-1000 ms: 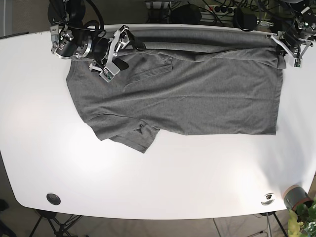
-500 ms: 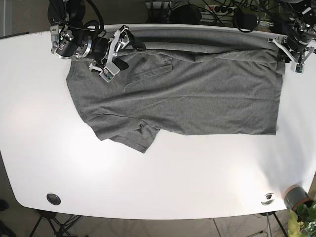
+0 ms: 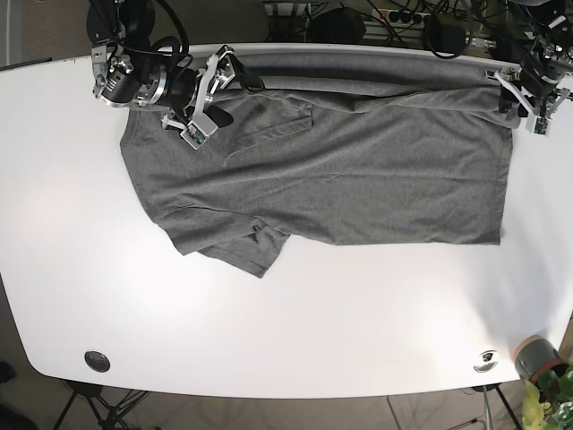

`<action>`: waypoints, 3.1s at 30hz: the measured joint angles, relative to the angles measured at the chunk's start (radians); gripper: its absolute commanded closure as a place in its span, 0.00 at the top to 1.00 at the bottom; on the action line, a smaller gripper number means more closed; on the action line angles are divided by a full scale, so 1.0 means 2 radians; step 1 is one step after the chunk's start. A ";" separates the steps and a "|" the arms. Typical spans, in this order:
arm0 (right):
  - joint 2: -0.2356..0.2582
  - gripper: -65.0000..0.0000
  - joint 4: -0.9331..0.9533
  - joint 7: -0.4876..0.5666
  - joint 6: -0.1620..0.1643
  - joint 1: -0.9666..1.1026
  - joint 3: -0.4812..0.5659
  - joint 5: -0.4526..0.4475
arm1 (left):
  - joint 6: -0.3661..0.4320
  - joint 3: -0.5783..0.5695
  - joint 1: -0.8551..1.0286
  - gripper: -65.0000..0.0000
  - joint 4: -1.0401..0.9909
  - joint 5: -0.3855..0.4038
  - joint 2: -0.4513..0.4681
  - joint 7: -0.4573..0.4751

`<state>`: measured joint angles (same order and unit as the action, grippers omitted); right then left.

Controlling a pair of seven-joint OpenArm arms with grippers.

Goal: Fold the T-shirt properly

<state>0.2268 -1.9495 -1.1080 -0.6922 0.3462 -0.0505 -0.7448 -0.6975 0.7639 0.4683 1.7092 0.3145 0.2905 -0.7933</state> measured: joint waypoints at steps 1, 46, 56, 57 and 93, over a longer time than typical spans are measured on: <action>0.000 0.77 0.000 0.000 0.000 0.000 0.000 0.000 | 0.000 0.000 0.000 0.37 0.000 0.000 -0.001 0.000; 0.000 0.77 0.000 0.000 0.000 0.000 0.000 0.000 | 0.000 -0.019 -0.002 0.02 -0.041 -0.044 -0.002 0.003; -0.007 0.77 0.000 0.000 0.000 0.000 0.000 0.000 | 0.000 -0.018 -0.002 0.02 0.033 -0.041 -0.002 0.004; -0.008 0.77 0.000 0.000 0.000 0.000 0.000 0.000 | 0.000 -0.018 -0.002 0.02 0.035 -0.041 -0.002 0.004; -0.012 0.77 0.000 0.000 0.000 0.001 -0.076 -0.002 | -0.001 -0.019 -0.158 0.09 -0.125 -0.051 0.028 -0.002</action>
<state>0.2020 -1.9488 -1.1076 -0.6922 0.3481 -0.2035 -0.7483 -0.7002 0.7254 0.1528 1.4590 0.2131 0.3462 -0.7971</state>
